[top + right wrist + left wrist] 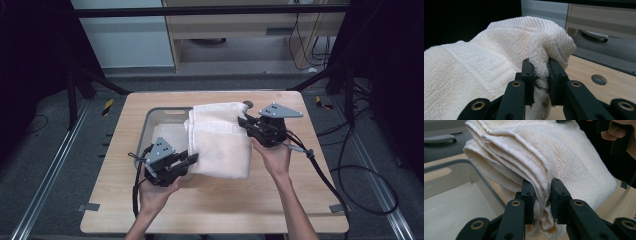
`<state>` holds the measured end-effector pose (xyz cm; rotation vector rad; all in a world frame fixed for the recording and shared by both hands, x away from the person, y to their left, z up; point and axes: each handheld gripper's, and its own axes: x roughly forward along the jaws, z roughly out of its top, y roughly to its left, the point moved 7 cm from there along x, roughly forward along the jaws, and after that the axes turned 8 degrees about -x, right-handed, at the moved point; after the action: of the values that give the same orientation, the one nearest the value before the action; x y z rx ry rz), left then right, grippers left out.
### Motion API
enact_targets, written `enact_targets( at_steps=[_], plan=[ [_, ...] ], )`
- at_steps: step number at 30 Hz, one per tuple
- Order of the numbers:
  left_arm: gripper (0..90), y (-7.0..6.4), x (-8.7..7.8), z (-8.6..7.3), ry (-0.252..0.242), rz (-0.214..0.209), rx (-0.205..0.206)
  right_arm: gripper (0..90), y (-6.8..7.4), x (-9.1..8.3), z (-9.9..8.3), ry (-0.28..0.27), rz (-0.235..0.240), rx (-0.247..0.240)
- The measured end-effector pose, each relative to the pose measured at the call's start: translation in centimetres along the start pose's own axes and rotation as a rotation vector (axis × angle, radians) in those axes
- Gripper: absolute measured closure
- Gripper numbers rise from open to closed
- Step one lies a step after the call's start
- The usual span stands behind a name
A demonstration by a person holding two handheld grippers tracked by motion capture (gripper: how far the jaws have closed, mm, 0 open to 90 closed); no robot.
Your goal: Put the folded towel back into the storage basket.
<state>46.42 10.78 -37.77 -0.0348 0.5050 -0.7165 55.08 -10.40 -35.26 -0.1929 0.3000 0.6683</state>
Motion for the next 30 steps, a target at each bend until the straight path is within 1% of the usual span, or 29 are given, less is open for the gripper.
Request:
enact_targets(
  at_steps=[4,6,9,10,11,12,15,16,19,20,27,28,29,30],
  plan=[
    [74.5,0.6,-0.4,0.1,-0.011,0.008,-0.013,77.2,0.3,0.5,0.5,-0.003,0.002,-0.007],
    [74.5,1.2,-0.8,0.1,-0.012,0.017,-0.019,77.2,0.6,1.1,0.8,-0.005,0.010,-0.006],
    [74.5,1.5,-1.1,0.1,-0.017,0.025,-0.025,77.2,0.9,1.5,0.9,-0.005,0.013,-0.011],
    [74.5,1.6,-1.2,0.1,-0.020,0.029,-0.029,77.2,1.2,1.9,1.1,-0.006,0.018,-0.012],
    [74.5,1.8,-1.3,0.1,-0.019,0.033,-0.028,77.2,1.2,1.9,1.1,-0.006,0.018,-0.012],
    [74.5,2.2,-1.5,0.0,-0.023,0.043,-0.029,77.2,1.4,2.3,1.2,-0.008,0.024,-0.012],
    [74.5,2.4,-1.7,0.0,-0.026,0.051,-0.032,77.2,1.6,2.7,1.3,-0.010,0.029,-0.010],
    [74.5,2.7,-1.9,0.0,-0.029,0.061,-0.029,77.2,1.8,3.0,1.5,-0.012,0.030,-0.013],
    [74.5,3.0,-2.1,0.0,-0.034,0.065,-0.034,77.1,2.1,3.4,1.7,-0.014,0.033,-0.014],
    [74.5,3.1,-2.3,0.0,-0.034,0.068,-0.034,77.1,2.2,3.7,1.9,-0.015,0.037,-0.016],
    [74.5,4.2,-3.0,0.1,-0.044,0.088,-0.053,77.1,3.0,4.8,2.6,-0.009,0.048,-0.014],
    [74.4,4.6,-3.2,0.1,-0.048,0.090,-0.062,77.2,3.2,5.1,2.8,-0.011,0.050,-0.019],
    [74.5,4.6,-3.2,0.1,-0.048,0.090,-0.062,77.2,3.2,5.1,2.8,-0.011,0.050,-0.019],
    [74.4,5.0,-3.4,0.0,-0.050,0.095,-0.068,77.1,3.4,5.5,2.9,-0.013,0.053,-0.019]
  ],
)
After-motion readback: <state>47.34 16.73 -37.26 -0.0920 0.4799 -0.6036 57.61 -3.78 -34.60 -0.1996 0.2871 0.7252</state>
